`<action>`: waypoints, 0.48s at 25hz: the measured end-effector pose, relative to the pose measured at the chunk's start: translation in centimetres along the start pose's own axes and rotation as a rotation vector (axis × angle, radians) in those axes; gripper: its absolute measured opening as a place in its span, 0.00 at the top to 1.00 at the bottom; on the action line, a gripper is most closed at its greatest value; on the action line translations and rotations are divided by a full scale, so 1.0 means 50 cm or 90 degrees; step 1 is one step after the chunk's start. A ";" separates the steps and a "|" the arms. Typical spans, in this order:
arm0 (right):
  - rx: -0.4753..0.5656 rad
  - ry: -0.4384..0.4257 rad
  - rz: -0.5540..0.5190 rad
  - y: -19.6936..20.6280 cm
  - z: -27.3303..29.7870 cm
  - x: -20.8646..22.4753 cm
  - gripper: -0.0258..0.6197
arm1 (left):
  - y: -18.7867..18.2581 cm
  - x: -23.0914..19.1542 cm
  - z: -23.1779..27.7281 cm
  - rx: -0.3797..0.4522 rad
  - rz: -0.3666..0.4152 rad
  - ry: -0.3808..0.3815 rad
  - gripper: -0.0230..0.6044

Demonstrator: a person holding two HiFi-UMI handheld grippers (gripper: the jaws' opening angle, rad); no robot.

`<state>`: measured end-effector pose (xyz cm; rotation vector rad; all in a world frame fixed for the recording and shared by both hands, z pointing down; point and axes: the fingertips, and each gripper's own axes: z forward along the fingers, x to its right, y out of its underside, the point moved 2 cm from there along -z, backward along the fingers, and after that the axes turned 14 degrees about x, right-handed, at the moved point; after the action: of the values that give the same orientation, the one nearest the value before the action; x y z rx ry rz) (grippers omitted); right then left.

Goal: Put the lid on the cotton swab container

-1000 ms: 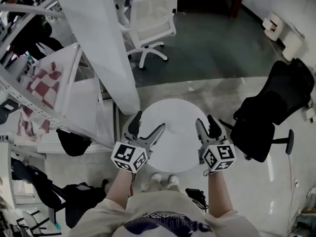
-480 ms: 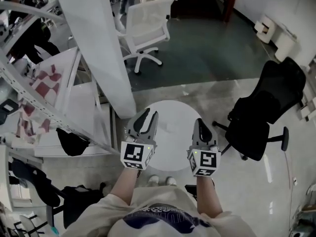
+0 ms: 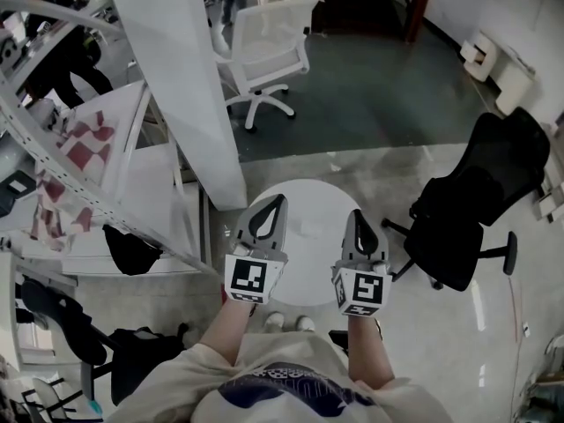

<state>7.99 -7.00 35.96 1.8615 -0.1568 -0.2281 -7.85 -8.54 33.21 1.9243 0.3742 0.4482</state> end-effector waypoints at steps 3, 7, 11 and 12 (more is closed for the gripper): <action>0.002 -0.004 -0.003 0.001 0.001 -0.003 0.95 | 0.004 -0.004 -0.002 -0.005 -0.002 -0.002 0.97; 0.004 0.001 0.002 0.001 0.001 0.002 0.95 | 0.005 -0.004 -0.001 -0.008 -0.001 -0.001 0.97; 0.007 0.006 -0.002 -0.002 0.003 0.001 0.95 | 0.005 -0.005 0.000 -0.009 -0.001 0.001 0.97; 0.008 0.008 -0.005 -0.003 0.003 0.001 0.95 | 0.006 -0.005 0.000 -0.010 0.000 0.001 0.97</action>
<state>7.98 -7.12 35.76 1.8759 -0.1428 -0.2221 -8.06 -8.76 33.44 1.9091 0.3710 0.4518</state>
